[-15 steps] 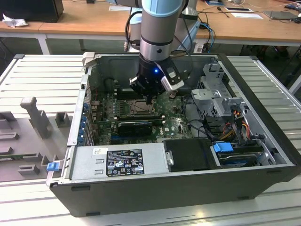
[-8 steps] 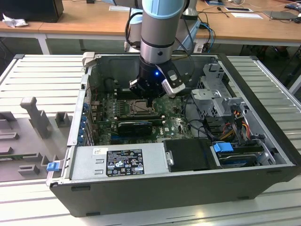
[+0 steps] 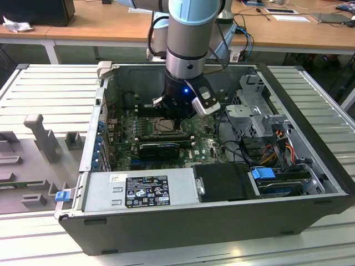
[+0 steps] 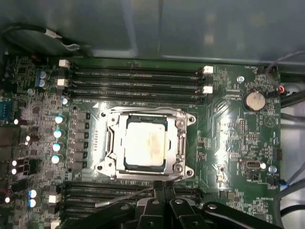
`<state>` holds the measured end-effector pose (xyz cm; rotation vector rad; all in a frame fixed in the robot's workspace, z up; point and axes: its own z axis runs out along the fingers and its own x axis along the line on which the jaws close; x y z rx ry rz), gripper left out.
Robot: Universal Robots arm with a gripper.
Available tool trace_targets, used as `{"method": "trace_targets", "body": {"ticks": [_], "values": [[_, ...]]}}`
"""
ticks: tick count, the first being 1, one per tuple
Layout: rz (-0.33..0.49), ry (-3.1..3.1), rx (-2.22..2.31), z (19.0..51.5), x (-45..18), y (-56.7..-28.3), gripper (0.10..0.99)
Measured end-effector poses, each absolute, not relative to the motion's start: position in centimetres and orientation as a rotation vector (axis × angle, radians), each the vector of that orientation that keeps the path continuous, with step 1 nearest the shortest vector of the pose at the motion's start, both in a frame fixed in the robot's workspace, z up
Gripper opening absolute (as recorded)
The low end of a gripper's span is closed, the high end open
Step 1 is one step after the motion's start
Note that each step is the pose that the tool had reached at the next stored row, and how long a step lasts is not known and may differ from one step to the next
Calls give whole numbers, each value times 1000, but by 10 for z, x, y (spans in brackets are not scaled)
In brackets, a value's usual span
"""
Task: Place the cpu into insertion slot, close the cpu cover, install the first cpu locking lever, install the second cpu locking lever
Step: 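Install the second cpu locking lever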
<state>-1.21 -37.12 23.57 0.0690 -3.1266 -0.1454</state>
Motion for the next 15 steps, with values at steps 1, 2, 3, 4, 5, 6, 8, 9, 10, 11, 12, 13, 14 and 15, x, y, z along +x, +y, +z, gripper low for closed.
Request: {"method": "trace_targets", "body": {"ticks": [1,2,3,4,5,6,8,9,10,11,12,13,14,15], "values": [[-165,-3125,69,236,-12,-373,106],[-180,-3124,69,236,-12,-374,106],[-186,-3124,69,236,-13,-375,106],[-194,-3124,69,236,-16,-376,106],[-201,-3123,70,236,-22,-376,106],[-202,-3123,71,236,-24,-377,106],[-202,-3123,73,236,-30,-377,106],[-202,-3123,74,236,-32,-378,106],[-202,-3123,75,235,-35,-378,106],[-202,-3123,76,235,-37,-378,106],[-204,-3123,78,235,-40,-379,106],[-207,-3122,79,234,-43,-379,106],[-215,-3122,86,231,-47,-379,106],[-216,-3121,91,229,-49,-379,106]]}}
